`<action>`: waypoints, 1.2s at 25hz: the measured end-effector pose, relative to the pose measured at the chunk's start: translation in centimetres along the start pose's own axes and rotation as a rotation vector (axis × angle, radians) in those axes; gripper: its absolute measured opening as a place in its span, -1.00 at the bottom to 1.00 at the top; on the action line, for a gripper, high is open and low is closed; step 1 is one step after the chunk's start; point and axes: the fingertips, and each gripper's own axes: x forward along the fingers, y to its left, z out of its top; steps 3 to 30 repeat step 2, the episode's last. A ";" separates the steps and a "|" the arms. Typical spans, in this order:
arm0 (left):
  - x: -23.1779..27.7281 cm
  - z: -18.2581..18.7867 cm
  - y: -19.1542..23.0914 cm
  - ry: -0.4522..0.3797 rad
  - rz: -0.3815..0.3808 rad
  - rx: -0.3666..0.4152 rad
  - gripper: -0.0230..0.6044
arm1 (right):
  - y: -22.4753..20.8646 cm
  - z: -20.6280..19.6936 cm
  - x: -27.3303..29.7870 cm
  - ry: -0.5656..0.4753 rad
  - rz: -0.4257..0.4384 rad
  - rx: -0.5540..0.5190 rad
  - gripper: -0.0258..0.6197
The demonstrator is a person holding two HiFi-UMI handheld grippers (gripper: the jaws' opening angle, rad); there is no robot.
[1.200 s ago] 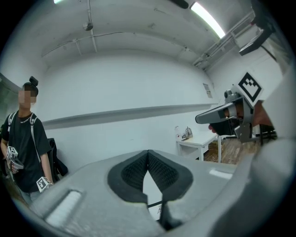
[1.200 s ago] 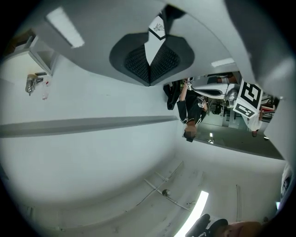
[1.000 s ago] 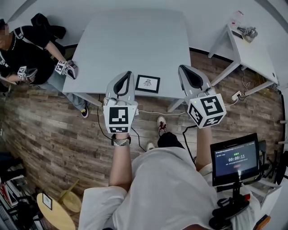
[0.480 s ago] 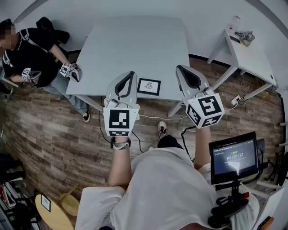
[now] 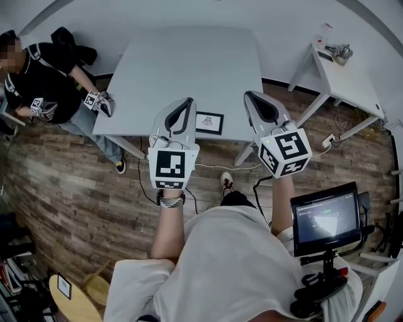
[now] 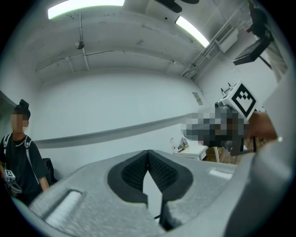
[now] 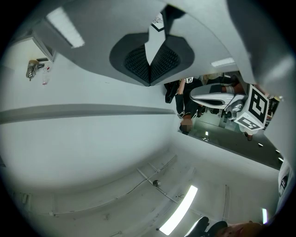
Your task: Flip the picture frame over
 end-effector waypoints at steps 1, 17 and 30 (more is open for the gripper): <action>0.0 0.1 0.1 -0.001 0.001 -0.001 -0.92 | 0.0 0.0 0.0 0.000 -0.001 0.000 -0.92; 0.0 0.1 0.1 -0.002 0.002 -0.002 -0.92 | -0.1 0.1 -0.1 0.001 -0.002 0.000 -0.92; 0.0 0.1 0.1 -0.002 0.002 -0.002 -0.92 | -0.1 0.1 -0.1 0.001 -0.002 0.000 -0.92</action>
